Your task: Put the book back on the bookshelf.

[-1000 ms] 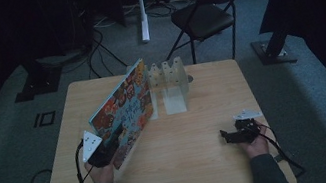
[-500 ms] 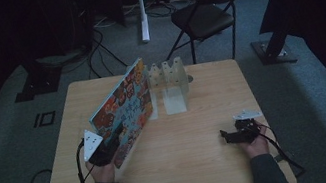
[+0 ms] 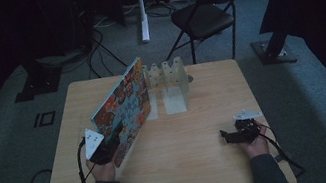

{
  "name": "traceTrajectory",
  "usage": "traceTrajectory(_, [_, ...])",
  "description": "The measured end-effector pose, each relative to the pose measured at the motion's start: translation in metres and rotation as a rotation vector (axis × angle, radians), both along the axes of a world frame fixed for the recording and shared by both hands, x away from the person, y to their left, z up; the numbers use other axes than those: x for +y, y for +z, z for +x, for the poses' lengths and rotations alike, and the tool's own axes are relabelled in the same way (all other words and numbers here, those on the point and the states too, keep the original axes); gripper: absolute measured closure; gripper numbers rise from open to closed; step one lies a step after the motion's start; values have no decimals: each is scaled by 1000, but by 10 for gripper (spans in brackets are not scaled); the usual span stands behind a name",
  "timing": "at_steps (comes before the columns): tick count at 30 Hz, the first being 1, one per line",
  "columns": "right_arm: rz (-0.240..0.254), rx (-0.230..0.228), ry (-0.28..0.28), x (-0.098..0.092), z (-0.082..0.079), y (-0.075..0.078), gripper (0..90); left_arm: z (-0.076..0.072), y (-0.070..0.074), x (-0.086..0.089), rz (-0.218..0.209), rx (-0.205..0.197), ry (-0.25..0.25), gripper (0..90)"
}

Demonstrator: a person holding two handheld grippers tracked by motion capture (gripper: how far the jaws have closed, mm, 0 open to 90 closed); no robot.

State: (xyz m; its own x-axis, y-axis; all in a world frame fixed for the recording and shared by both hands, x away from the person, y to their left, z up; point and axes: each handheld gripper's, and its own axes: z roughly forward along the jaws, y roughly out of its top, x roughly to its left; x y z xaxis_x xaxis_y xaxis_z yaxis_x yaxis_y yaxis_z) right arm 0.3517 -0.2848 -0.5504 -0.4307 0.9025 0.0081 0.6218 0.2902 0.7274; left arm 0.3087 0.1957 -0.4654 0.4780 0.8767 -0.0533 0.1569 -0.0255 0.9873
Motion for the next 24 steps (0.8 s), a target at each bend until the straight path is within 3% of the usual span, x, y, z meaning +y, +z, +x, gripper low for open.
traceTrajectory(24, [0, 0, 0, 0, 0, 0, 133, 4, -4, -11, 4, 5, 33, 813])
